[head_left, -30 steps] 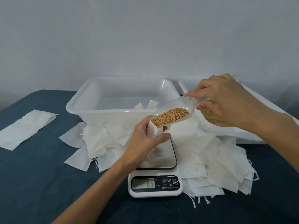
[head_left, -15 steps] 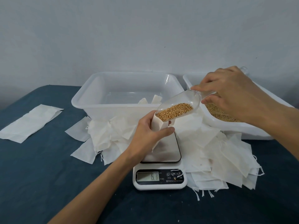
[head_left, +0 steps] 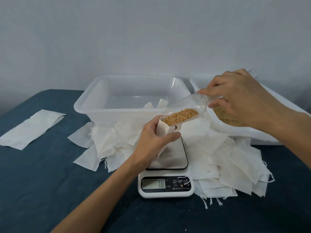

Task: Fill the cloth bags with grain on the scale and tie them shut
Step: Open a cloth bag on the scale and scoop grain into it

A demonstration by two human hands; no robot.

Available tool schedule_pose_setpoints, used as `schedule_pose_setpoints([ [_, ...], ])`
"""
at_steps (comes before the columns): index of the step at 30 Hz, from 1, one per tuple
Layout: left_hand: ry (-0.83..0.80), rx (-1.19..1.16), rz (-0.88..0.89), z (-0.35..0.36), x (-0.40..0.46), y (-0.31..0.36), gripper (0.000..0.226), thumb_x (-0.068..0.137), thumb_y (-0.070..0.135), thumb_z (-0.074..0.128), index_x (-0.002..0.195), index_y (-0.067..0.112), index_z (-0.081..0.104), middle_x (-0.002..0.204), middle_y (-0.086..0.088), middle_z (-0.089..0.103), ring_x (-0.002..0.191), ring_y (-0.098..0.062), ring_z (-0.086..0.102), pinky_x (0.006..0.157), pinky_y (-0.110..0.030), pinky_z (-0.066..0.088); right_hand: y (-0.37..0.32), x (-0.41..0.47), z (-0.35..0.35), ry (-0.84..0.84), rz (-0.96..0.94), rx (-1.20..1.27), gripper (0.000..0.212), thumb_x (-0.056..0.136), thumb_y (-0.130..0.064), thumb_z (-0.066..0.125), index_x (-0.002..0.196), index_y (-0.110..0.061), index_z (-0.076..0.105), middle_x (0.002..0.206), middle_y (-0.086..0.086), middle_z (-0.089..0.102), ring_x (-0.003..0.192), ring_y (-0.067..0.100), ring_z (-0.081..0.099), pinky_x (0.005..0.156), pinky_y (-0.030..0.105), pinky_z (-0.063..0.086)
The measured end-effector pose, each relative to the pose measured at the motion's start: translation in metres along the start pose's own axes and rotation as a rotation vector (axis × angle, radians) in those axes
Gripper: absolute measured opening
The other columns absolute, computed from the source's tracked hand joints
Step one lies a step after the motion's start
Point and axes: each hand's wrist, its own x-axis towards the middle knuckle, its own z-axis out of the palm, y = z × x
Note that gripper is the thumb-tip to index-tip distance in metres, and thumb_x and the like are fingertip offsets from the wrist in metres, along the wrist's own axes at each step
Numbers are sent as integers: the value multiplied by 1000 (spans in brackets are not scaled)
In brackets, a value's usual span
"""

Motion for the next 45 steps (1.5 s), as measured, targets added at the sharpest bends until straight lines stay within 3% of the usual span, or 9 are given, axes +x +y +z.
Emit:
schedule_pose_setpoints([
  [21, -12, -4, 11, -1, 0, 1, 39, 84, 4, 83, 119, 11, 69, 100, 3, 76, 94, -13, 69, 83, -26, 51, -1, 1, -3, 15, -7, -4, 36, 82, -11, 80, 116, -20, 75, 102, 3, 71, 93, 31, 61, 91, 48, 38],
  [32, -24, -23, 10, 0, -1, 1, 43, 77, 17, 84, 117, 11, 69, 100, -2, 75, 93, -18, 67, 86, -32, 52, 0, 0, -2, 38, -30, -31, 38, 81, -10, 81, 116, -21, 75, 99, 0, 70, 92, 29, 61, 90, 46, 38],
  [45, -1, -10, -6, 1, -2, 3, 46, 77, 18, 84, 120, 13, 70, 110, -7, 76, 97, -22, 68, 89, -37, 53, 1, 0, 0, 78, -57, -69, 39, 75, -8, 85, 111, -20, 77, 94, 2, 71, 86, 32, 63, 86, 49, 42],
])
